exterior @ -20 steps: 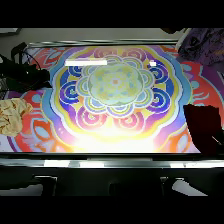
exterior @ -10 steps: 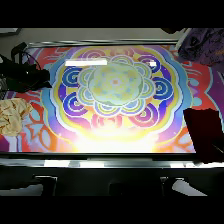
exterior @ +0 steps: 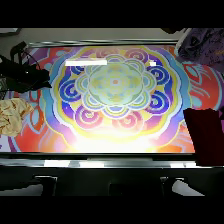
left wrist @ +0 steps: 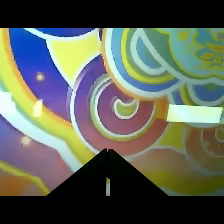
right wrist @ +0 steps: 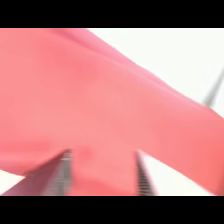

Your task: Fold the clothes and pants, and hang the long-sleeved shirts on hangers.

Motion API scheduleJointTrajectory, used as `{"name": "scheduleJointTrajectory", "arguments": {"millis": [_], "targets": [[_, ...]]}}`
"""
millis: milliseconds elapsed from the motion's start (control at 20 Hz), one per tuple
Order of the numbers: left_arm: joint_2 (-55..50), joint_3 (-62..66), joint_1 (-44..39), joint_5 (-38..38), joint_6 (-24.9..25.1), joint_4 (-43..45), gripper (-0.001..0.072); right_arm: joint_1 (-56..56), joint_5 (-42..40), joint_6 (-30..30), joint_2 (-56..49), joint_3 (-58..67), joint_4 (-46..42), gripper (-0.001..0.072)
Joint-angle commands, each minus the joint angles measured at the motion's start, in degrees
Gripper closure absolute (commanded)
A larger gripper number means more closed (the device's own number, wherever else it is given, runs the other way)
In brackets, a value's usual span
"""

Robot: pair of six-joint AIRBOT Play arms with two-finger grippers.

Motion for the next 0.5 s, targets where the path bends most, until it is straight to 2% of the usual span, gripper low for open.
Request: {"name": "scheduleJointTrajectory", "arguments": {"millis": [0,50,100,200,350,450], "targets": [[1.4,0.0,0.0,0.0,3.7,0.9,0.0685,12.6,-3.7,-10.0,0.0,5.5,17.3,0.056],[2.2,0.0,0.0,0.0,4.9,0.9,0.0685,17.6,-3.1,-10.5,0.0,5.5,18.4,0.0649],[3.3,-0.6,-0.2,0.3,5.3,0.9,0.0686,23.4,-2.9,-10.7,0.0,5.5,18.5,0.0681],[7.2,-4.8,-1.1,3.6,5.2,2.7,0.0686,34.2,-2.7,-13.3,0.0,5.5,18.0,0.0682],[13.9,-14.9,-3.0,10.0,5.3,4.6,0.0686,46.8,-3.0,-12.9,0.0,5.5,15.8,0.0682],[15.5,-16.9,-3.3,10.2,5.2,4.7,0.0685,52.3,-3.9,-12.7,0.0,5.5,15.7,0.0682]]}}
